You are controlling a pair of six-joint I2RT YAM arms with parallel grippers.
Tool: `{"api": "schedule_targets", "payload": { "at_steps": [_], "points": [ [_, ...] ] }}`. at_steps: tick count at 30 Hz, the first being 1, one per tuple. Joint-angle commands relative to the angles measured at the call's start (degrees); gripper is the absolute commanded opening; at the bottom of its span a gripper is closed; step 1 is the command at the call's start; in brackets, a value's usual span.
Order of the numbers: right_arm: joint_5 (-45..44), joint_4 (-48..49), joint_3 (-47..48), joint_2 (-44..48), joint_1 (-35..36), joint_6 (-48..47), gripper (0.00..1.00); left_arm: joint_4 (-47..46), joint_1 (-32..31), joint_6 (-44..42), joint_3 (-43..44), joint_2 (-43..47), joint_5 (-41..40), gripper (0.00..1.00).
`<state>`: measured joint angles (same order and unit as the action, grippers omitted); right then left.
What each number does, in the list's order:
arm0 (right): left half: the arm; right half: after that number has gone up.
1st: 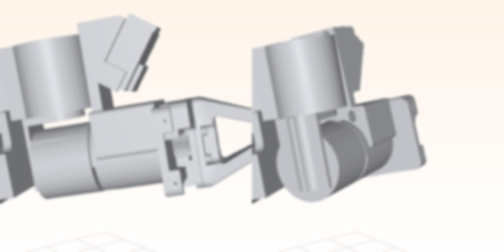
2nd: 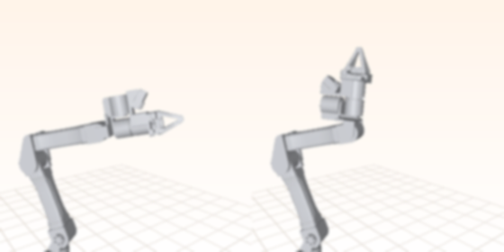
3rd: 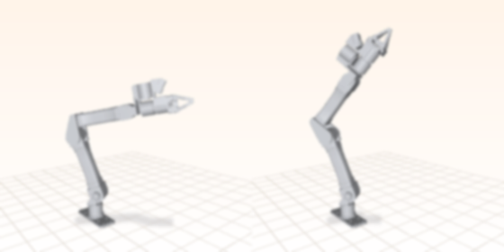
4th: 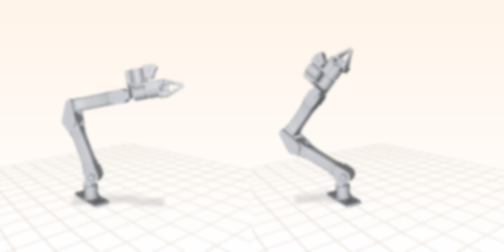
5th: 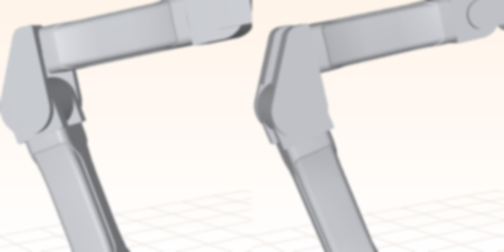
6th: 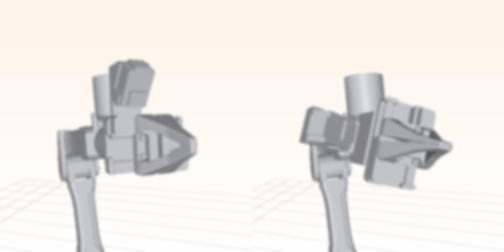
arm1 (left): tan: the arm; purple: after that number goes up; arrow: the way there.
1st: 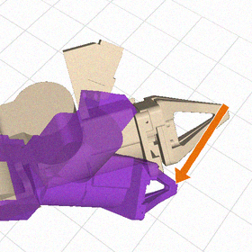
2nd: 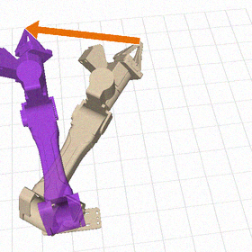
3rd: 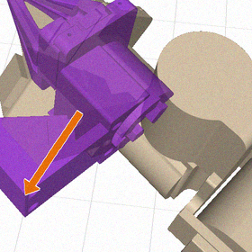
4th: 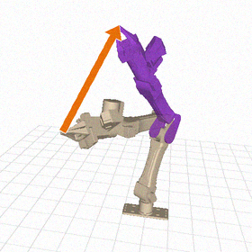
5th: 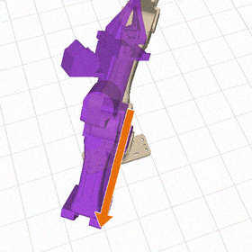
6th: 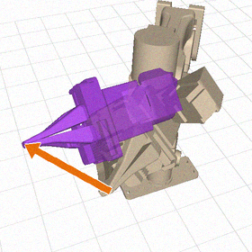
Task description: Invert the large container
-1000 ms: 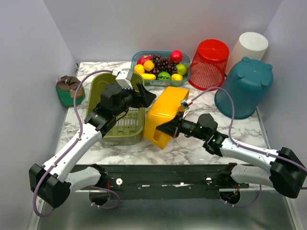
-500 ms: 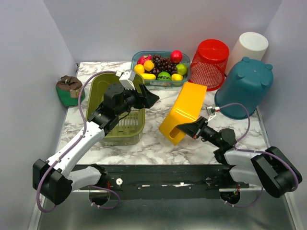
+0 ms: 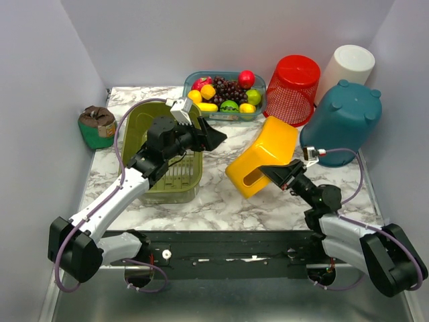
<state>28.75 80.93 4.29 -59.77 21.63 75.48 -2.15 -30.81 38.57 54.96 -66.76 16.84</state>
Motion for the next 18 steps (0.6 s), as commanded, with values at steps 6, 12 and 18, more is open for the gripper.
{"api": "schedule_targets", "payload": {
  "at_steps": [6, 12, 18],
  "points": [
    [7.36, 15.23, 13.79, -4.21, 0.17, 7.04, 0.02, -2.94, 0.22, 0.98, -1.17, 0.23, 1.61, 0.84],
    [7.11, 15.32, 17.5, -9.14, 0.26, 7.67, 0.01, -2.77, 0.13, 0.72, -0.56, -0.04, 2.14, 0.84],
    [6.57, 15.32, 12.33, -9.05, 0.08, 6.17, 0.01, -2.68, 0.13, 0.19, -0.47, 0.14, 3.19, 0.84]
  ]
}}
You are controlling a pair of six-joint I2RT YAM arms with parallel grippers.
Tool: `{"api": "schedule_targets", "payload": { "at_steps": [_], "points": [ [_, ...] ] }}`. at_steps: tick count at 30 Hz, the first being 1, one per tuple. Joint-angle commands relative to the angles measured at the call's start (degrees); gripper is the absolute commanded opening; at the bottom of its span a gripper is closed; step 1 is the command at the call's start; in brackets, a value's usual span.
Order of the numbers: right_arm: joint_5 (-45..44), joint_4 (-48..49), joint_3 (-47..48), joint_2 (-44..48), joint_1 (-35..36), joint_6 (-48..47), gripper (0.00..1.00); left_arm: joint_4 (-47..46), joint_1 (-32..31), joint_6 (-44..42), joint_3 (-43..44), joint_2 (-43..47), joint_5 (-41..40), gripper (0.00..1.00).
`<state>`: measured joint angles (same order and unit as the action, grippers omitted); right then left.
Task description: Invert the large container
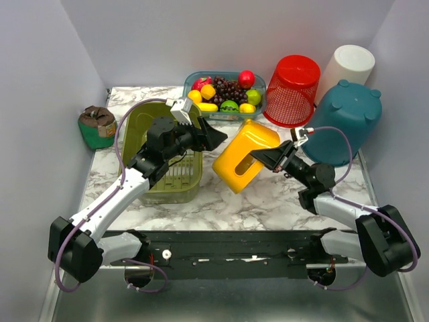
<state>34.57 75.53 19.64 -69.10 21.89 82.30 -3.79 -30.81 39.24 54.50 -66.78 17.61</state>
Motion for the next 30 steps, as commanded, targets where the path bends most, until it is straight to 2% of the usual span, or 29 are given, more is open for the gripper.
{"api": "schedule_targets", "payload": {
  "at_steps": [1, 6, 10, 15, 19, 20, 21, 23, 25, 26, 27, 28, 29, 30],
  "points": [
    [-0.45, 20.71, -4.33, 2.2, -0.18, -0.74, 0.01, -1.13, 0.13, -0.48, 0.25, -0.45, 2.96, 0.84],
    [-7.4, 20.63, -19.18, 9.58, -1.32, -0.83, 0.01, -4.73, -0.65, -0.04, 0.43, -2.55, 7.43, 0.84],
    [-14.34, 20.54, -30.96, 17.23, -1.32, -0.57, 0.05, -6.48, -5.21, -1.18, 2.18, -6.42, 11.03, 0.84],
    [-14.17, 13.6, -31.5, 24.26, -1.59, -0.56, 0.08, -6.32, -12.16, -3.91, 5.96, -11.17, 11.57, 0.84],
    [-16.72, 5.09, -31.41, 28.75, -1.59, -1.62, 0.11, -8.23, -14.1, -3.65, 6.23, -14.25, 12.89, 0.81],
    [-16.81, 0.72, -31.42, 30.06, -1.67, -2.31, 0.11, -8.51, -14.45, -4.0, 6.06, -14.34, 13.41, 0.8],
    [-16.9, -1.5, -31.42, 31.3, -1.59, -2.32, 0.18, -8.69, -15.07, -4.52, 6.06, -14.69, 14.12, 0.8],
    [-18.74, -10.08, -31.42, 36.65, -1.5, -2.15, 0.19, -7.99, -15.86, -6.45, 6.67, -15.83, 15.44, 0.8],
    [-22.15, -18.35, -31.33, 41.56, -1.59, -0.84, 0.37, -7.98, -17.43, -7.25, 7.11, -17.14, 17.11, 0.8],
    [-23.22, -27.45, -31.41, 47.07, -1.59, -0.31, 0.49, -8.07, -17.97, -7.77, 7.29, -17.5, 17.37, 0.8],
    [-24.27, -31.98, -31.33, 50.52, -1.59, 0.22, 0.61, -8.07, -18.75, -8.13, 7.72, -18.03, 17.64, 0.79],
    [-26.11, -36.63, -30.81, 53.86, -1.67, 0.66, 0.65, -7.55, -20.33, -8.57, 8.07, -18.9, 17.46, 0.78],
    [-27.17, -49.73, -29.58, 61.03, -1.59, -0.29, 0.66, -7.02, -21.04, -9.35, 8.51, -19.43, 17.11, 0.77],
    [-28.31, -56.56, -26.18, 64.32, -1.59, -1.0, 0.66, -6.67, -21.66, -9.54, 9.13, -19.96, 16.85, 0.77]
  ]
}}
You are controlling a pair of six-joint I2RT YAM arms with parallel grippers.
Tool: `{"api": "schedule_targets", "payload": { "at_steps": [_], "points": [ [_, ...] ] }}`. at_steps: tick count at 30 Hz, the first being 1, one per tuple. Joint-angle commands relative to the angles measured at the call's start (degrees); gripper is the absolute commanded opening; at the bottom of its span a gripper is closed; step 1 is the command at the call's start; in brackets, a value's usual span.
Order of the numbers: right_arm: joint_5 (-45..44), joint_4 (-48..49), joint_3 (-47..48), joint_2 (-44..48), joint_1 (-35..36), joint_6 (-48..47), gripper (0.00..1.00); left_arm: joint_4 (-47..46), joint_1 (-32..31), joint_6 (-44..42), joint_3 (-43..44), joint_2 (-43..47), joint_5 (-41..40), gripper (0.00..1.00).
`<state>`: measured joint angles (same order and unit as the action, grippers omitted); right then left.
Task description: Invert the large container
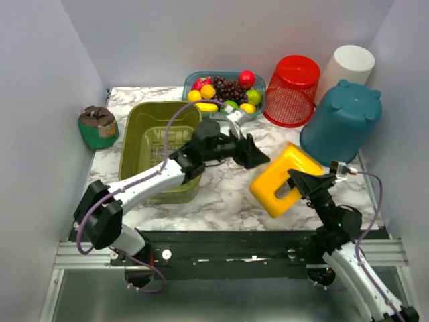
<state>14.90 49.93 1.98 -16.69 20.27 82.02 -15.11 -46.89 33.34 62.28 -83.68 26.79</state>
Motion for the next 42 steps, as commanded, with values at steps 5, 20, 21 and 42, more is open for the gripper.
{"api": "schedule_targets", "payload": {
  "at_steps": [5, 20, 21, 42],
  "points": [
    [-19.45, -70.93, 3.54, 26.78, 0.03, -4.5, 0.74, 5.54, -8.39, -4.43, 2.41, -6.14, 5.82, 0.75],
    [-12.9, -59.79, 16.72, -4.6, 0.03, -19.58, 0.04, 17.83, -0.05, -4.87, -0.22, 7.99, -18.25, 0.73],
    [-11.66, -58.3, 21.88, -8.15, 0.03, -21.7, 0.04, 18.19, 1.18, -4.69, -1.54, 9.66, -19.22, 0.73],
    [7.94, -55.22, 82.74, -68.13, 8.47, -57.42, 0.08, 28.03, 12.26, -7.41, -1.46, 25.58, -31.18, 0.75]
  ]
}}
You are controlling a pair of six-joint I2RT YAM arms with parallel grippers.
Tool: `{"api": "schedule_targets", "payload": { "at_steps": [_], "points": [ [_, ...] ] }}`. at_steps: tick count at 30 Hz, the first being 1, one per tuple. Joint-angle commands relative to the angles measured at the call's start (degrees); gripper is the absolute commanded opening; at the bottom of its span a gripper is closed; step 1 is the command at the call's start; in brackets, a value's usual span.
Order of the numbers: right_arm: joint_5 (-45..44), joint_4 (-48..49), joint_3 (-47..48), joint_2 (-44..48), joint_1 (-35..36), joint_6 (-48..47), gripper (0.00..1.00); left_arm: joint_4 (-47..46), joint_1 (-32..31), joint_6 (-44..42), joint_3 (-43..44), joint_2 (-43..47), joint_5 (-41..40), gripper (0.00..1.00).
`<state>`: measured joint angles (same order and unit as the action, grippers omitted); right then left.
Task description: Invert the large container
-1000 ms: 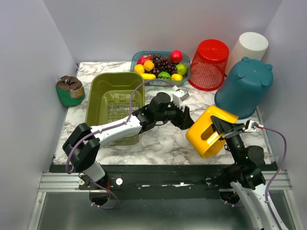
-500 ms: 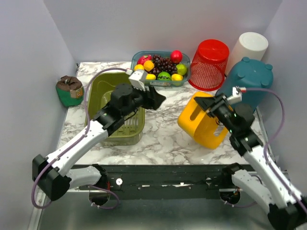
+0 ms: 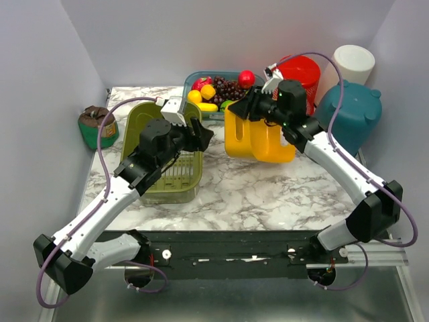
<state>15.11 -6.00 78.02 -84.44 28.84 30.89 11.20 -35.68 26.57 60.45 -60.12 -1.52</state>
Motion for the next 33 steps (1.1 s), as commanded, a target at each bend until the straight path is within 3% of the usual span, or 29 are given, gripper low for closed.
{"api": "schedule_targets", "payload": {
  "at_steps": [1, 5, 8, 13, 20, 26, 28, 30, 32, 33],
  "points": [
    [8.43, 1.6, 6.62, -0.2, -0.1, -4.46, 0.1, 1.89, 1.23, -0.55, 0.37, 2.46, -3.75, 0.75],
    [16.34, 13.35, -3.37, 1.21, -0.54, 2.51, 0.15, 0.15, 2.19, 0.33, -1.29, 4.22, -4.72, 0.75],
    [9.43, 16.44, -14.16, 1.48, 0.78, -1.18, 0.16, -0.56, 2.46, 0.85, -2.35, 4.83, -4.02, 0.75],
    [7.48, 17.6, -18.77, 0.42, 3.15, -10.23, 0.13, -0.22, 2.63, 0.94, -2.61, 5.01, -3.84, 0.75],
    [5.63, 26.1, -30.45, 5.51, 5.35, -10.77, 0.15, -0.91, 2.72, 1.12, -2.61, 5.19, -3.84, 0.75],
    [5.72, 17.81, -30.13, 4.64, 8.6, -10.15, 0.29, -1.88, 2.72, 2.35, -2.44, 3.08, -1.65, 0.75],
    [5.28, 13.58, -27.67, 2.63, 9.65, -12.26, 0.41, -1.62, 2.63, 2.52, -1.83, 2.73, -1.29, 0.75],
    [4.66, 9.44, -24.76, 2.09, 10.01, -13.13, 0.46, -1.36, 2.64, 2.52, -1.65, 2.64, -1.38, 0.75],
    [3.18, 6.2, -21.53, 2.18, 10.01, -13.4, 0.6, -1.1, 2.72, 2.44, -1.38, 2.55, -1.29, 0.75],
    [1.51, 2.87, -19.59, 2.09, 9.92, -14.27, 0.61, -0.83, 2.64, 2.44, -1.3, 2.55, -1.29, 0.75]
  ]
}}
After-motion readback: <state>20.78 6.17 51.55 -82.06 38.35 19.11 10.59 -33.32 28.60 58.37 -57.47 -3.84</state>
